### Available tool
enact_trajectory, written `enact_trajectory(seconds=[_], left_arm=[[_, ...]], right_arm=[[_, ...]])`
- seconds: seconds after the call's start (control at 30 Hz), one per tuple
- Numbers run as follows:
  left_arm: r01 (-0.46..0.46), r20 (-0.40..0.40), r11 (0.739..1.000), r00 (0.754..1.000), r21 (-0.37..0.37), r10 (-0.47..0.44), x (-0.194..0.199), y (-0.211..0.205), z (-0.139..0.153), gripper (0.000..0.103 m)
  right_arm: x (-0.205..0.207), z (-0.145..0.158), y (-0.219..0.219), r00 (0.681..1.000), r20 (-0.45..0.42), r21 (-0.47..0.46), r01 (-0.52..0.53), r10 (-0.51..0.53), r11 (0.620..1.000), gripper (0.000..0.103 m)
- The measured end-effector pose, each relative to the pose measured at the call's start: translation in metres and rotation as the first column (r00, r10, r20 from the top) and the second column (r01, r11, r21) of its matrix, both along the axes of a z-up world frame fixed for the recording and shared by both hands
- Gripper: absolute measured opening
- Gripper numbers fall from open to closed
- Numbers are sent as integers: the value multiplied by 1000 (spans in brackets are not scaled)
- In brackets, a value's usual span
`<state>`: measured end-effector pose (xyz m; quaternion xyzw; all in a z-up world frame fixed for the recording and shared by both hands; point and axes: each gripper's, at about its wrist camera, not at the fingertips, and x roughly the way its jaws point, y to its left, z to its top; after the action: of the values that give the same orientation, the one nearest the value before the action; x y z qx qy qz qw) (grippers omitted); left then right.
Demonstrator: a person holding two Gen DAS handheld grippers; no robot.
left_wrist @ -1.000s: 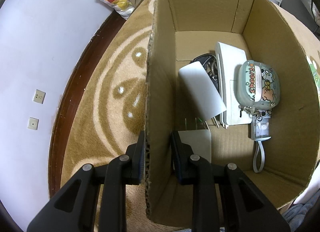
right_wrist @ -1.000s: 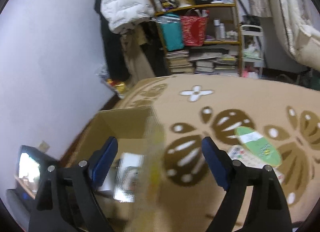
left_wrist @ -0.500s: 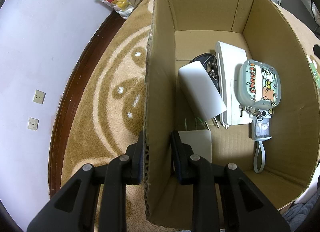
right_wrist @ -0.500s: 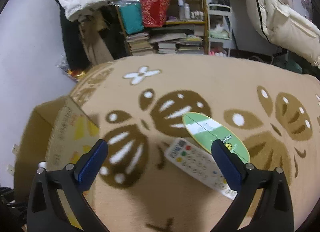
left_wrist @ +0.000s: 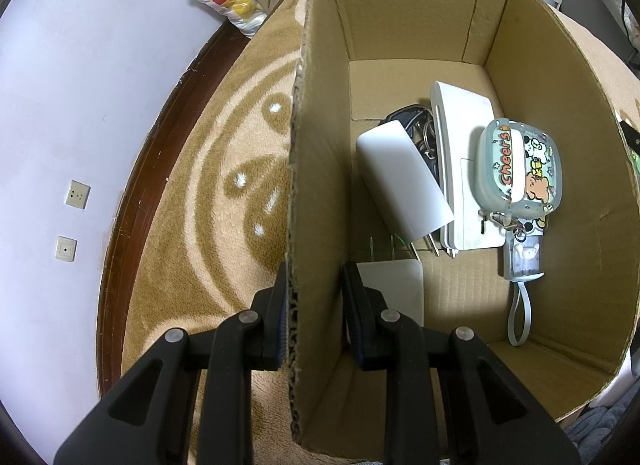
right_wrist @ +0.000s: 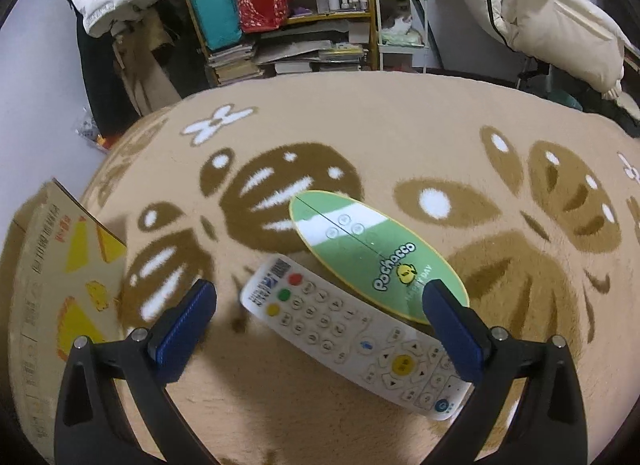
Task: Organize rigid objects
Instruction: 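Move the right tool to the white JSCN remote and grasp it, then carry the white JSCN remote into the cardboard box and release it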
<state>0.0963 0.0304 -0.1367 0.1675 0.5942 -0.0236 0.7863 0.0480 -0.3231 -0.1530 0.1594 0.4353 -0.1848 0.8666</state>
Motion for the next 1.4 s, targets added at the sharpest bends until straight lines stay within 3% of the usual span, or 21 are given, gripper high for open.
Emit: enact_trajectory(seconds=[0.13, 0.27, 0.4, 0.63, 0.73, 1.1, 1.4], left_arm=[[7, 3, 1000, 1000, 6, -7, -1, 0, -1, 24], [5, 1, 1000, 1000, 0, -5, -1, -1, -2, 24], [4, -2, 1000, 1000, -5, -4, 0, 0, -1, 24], [7, -1, 1000, 1000, 0, -7, 0, 0, -1, 24], [6, -1, 1000, 1000, 0, -6, 0, 0, -1, 24], [9, 0, 1000, 1000, 5, -9, -1, 0, -1, 24], [13, 2, 1000, 1000, 11, -13, -2, -2, -1, 24]], right_arm=[[1, -12, 0, 1000, -29, 31, -1, 2, 1000, 103], [1, -17, 5, 998, -59, 13, -13, 13, 1000, 95], [0, -23, 5, 997, -81, 46, -2, 6, 999, 71], [-3, -23, 8, 997, -69, 67, -21, 26, 998, 51], [-2, -28, 10, 995, -68, 130, -57, 67, 990, 44], [-10, -21, 26, 998, -62, 87, -10, 16, 996, 43], [-18, 2, 53, 998, 3, 80, -64, 64, 995, 43]])
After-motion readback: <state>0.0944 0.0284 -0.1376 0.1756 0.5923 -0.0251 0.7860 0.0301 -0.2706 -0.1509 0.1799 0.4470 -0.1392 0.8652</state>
